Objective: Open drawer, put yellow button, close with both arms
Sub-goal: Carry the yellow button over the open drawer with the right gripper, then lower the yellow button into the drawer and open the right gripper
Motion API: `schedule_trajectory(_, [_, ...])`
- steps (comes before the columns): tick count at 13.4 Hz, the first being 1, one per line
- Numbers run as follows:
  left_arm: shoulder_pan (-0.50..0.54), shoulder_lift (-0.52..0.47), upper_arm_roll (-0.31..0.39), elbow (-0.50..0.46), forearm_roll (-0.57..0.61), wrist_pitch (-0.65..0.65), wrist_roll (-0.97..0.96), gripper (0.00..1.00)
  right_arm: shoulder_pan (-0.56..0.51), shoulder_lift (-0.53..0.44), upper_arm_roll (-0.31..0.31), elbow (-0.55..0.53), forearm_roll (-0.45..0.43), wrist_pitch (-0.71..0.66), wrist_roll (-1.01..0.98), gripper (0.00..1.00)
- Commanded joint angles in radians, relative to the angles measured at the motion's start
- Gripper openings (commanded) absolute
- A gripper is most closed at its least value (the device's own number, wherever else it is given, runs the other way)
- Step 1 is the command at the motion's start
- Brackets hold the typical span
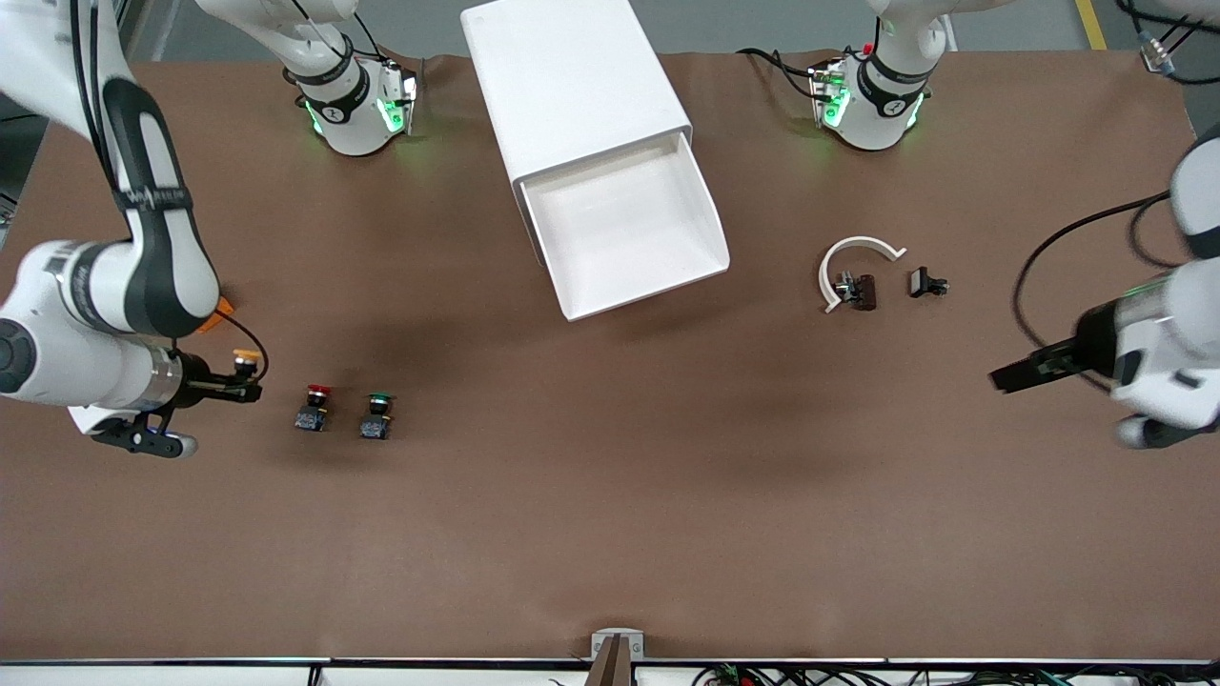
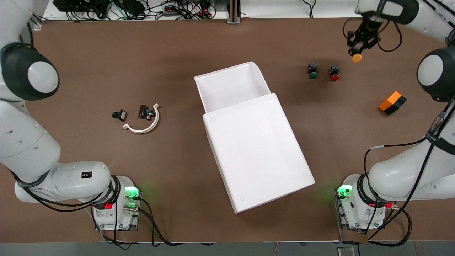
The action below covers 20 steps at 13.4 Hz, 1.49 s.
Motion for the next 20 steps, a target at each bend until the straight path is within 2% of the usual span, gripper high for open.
schedule_trajectory(1, [0.048, -0.150, -0.012, -0.124, 0.014, 0.010, 0.082, 1.00, 0.076, -0.084, 0.002, 0.032, 0.066, -0.151, 0.201, 0.00])
schedule_trajectory(5, [0.056, -0.245, -0.013, -0.185, 0.015, 0.038, 0.087, 1.00, 0.291, -0.191, 0.004, 0.035, 0.104, -0.213, 0.595, 0.00])
schedule_trajectory(6, [0.045, -0.270, -0.013, -0.219, 0.015, 0.068, 0.093, 1.00, 0.339, -0.195, 0.005, 0.050, 0.127, -0.216, 0.692, 0.00])
schedule_trajectory(8, [0.003, -0.353, -0.001, -0.352, 0.014, 0.180, 0.110, 1.00, 0.455, -0.194, 0.008, 0.096, 0.132, -0.212, 0.891, 0.00])
schedule_trajectory(10, [-0.017, -0.399, 0.020, -0.394, 0.012, 0.184, 0.121, 1.00, 0.575, -0.186, 0.007, 0.130, 0.127, -0.189, 1.120, 0.00])
schedule_trajectory(12, [-0.102, -0.428, 0.109, -0.409, 0.007, 0.156, 0.125, 1.00, 0.636, -0.183, 0.007, 0.153, 0.129, -0.150, 1.264, 0.00])
schedule_trajectory(13, [-0.123, -0.440, 0.128, -0.409, 0.004, 0.135, 0.125, 1.00, 0.681, -0.181, 0.008, 0.153, 0.123, -0.132, 1.333, 0.00])
schedule_trajectory(15, [-0.143, -0.478, 0.131, -0.434, 0.004, 0.103, 0.128, 1.00, 0.759, -0.157, 0.005, 0.153, 0.111, -0.052, 1.465, 0.00])
schedule_trajectory(17, [-0.154, -0.506, 0.132, -0.466, 0.004, 0.099, 0.130, 1.00, 0.816, -0.113, 0.005, 0.153, 0.060, 0.002, 1.602, 0.00])
schedule_trajectory(20, [-0.150, -0.496, 0.132, -0.466, -0.014, 0.105, 0.156, 1.00, 0.870, -0.054, 0.005, 0.170, 0.026, 0.042, 1.713, 0.00])
